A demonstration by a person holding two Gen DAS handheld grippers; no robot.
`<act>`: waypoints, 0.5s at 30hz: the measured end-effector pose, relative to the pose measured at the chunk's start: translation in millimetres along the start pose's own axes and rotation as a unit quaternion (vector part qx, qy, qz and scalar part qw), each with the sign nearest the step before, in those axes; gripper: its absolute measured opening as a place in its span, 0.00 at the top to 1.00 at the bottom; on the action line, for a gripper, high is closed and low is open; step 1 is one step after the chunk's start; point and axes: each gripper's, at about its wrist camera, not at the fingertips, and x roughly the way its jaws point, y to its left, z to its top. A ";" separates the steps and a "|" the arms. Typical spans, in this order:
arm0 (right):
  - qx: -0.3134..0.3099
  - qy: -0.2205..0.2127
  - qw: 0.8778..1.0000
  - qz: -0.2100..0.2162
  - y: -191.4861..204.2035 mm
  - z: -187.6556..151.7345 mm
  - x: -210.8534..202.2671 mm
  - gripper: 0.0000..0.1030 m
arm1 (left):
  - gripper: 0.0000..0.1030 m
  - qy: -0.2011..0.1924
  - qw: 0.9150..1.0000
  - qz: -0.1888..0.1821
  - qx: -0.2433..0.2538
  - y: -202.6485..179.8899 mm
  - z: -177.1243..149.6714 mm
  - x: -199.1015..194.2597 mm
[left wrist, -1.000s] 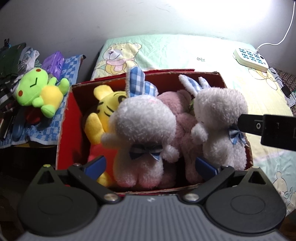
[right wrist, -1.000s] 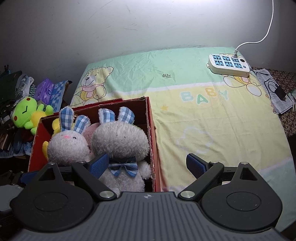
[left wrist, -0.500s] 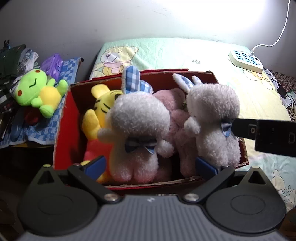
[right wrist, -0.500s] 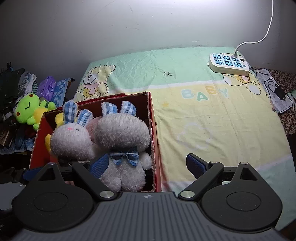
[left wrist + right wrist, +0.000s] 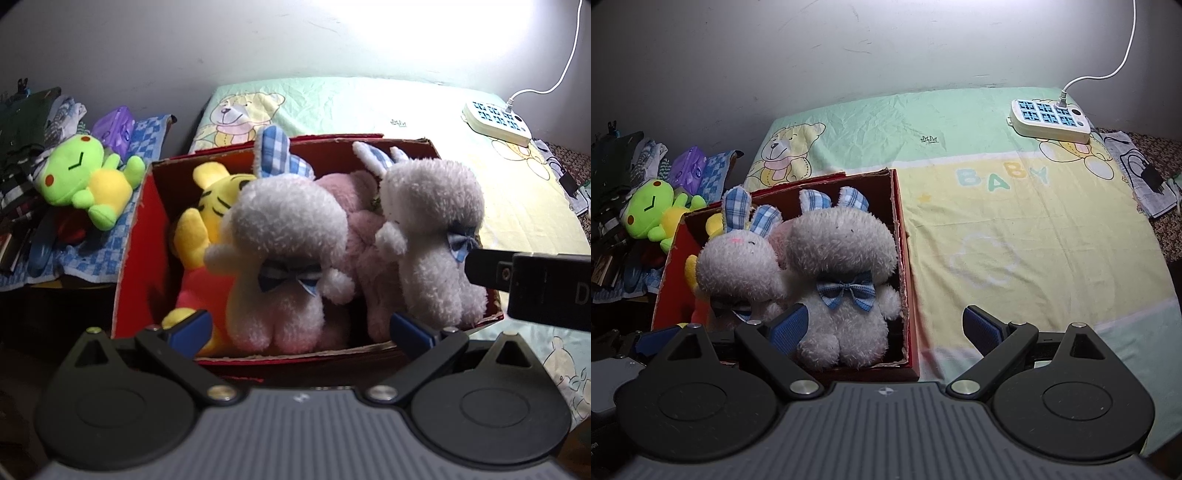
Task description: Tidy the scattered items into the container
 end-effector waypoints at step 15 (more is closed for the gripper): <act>-0.006 -0.006 1.000 0.006 9.6 1.8 0.4 0.10 | 0.03 -0.038 0.999 0.018 -0.001 6.3 0.2 -7.4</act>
